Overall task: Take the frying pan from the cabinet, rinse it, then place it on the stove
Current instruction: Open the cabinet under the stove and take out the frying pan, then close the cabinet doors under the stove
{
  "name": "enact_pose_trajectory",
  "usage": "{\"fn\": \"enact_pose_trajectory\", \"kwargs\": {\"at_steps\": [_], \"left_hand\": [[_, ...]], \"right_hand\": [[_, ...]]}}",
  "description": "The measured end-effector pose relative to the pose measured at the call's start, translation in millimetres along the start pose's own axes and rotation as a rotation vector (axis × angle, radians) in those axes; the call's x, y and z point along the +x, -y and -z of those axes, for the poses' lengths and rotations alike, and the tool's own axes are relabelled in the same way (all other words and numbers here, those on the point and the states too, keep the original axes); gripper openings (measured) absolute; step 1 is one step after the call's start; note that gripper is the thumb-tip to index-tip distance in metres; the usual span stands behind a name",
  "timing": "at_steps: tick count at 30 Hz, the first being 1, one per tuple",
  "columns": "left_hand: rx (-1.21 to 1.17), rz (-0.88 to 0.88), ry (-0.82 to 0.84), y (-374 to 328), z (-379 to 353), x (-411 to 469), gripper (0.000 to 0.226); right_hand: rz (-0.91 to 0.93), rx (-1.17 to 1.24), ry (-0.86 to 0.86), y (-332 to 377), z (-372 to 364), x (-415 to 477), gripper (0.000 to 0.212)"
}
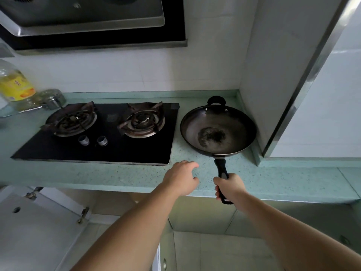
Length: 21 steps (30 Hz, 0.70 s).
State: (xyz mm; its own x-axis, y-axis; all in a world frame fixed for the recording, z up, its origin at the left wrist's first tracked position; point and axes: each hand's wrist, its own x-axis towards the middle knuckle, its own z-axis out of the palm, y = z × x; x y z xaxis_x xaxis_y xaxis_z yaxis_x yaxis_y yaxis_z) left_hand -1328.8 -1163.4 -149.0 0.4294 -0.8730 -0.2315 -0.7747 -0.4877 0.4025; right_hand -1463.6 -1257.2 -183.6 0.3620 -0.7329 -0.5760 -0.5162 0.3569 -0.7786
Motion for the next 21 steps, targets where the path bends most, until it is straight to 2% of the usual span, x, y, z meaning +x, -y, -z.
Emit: {"fn": "enact_pose_trajectory", "kwargs": {"at_steps": [8,12,16,18,21], "left_hand": [[-0.01,0.006,-0.017,-8,-8,-6,0.051],[-0.019,-0.013,-0.026,-11,-10,-11,0.051],[-0.027,-0.029,-0.028,-6,-6,-20,0.049],[-0.023,-0.032,-0.041,-3,-1,-28,0.049],[-0.033,-0.016,-0.077,8,14,-43,0.048]], "right_hand": [[-0.027,-0.04,0.031,2,3,2,0.006],[0.002,-0.181,0.002,3,5,0,0.018],[0.279,-0.578,-0.236,8,0,-20,0.057],[0.483,-0.721,-0.307,14,-5,-34,0.063],[0.719,-0.869,-0.261,30,-21,-53,0.061]]}}
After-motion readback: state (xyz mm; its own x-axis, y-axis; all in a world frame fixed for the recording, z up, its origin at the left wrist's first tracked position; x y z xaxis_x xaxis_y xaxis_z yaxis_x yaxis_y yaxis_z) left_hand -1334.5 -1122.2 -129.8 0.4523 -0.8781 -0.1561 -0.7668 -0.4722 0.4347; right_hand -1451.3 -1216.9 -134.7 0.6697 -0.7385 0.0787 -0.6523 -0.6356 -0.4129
